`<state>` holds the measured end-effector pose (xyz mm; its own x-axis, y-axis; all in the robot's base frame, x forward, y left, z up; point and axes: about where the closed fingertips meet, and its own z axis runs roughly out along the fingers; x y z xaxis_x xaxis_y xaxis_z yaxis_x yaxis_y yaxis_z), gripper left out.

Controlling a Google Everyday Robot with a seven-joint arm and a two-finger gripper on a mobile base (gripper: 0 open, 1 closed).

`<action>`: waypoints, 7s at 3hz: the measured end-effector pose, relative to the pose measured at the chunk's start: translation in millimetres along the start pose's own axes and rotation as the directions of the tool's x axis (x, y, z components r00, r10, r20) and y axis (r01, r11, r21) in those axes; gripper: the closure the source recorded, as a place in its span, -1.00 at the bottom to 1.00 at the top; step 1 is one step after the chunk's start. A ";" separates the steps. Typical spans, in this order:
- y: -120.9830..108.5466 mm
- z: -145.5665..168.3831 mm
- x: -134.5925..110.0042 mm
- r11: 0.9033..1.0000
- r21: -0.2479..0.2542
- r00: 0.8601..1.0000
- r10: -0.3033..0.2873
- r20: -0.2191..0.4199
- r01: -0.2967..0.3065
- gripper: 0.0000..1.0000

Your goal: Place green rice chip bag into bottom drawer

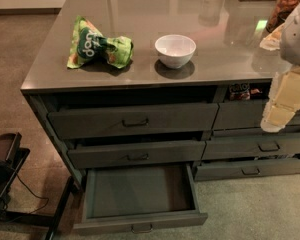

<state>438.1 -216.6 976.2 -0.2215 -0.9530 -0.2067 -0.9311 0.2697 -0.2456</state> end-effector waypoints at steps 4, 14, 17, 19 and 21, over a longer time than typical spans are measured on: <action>-31.7 34.4 -64.0 0.997 0.078 0.982 0.012 0.188 -0.027 -1.00; -194.8 181.0 -356.6 0.963 0.266 0.872 -0.102 0.479 -0.034 -1.00; -191.7 237.2 -379.1 0.990 0.137 0.875 -0.035 0.482 -0.036 -0.67; -191.5 237.7 -379.1 0.990 0.137 0.875 -0.035 0.482 -0.036 0.26; -151.6 170.7 -340.6 0.986 0.142 0.858 -0.147 0.492 0.087 1.00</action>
Offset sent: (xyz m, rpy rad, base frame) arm 0.0562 0.0565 -0.0198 0.1354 -0.0942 0.0176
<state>704.2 90.6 922.1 0.0895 -0.7892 -0.6075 -0.8961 0.2024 -0.3950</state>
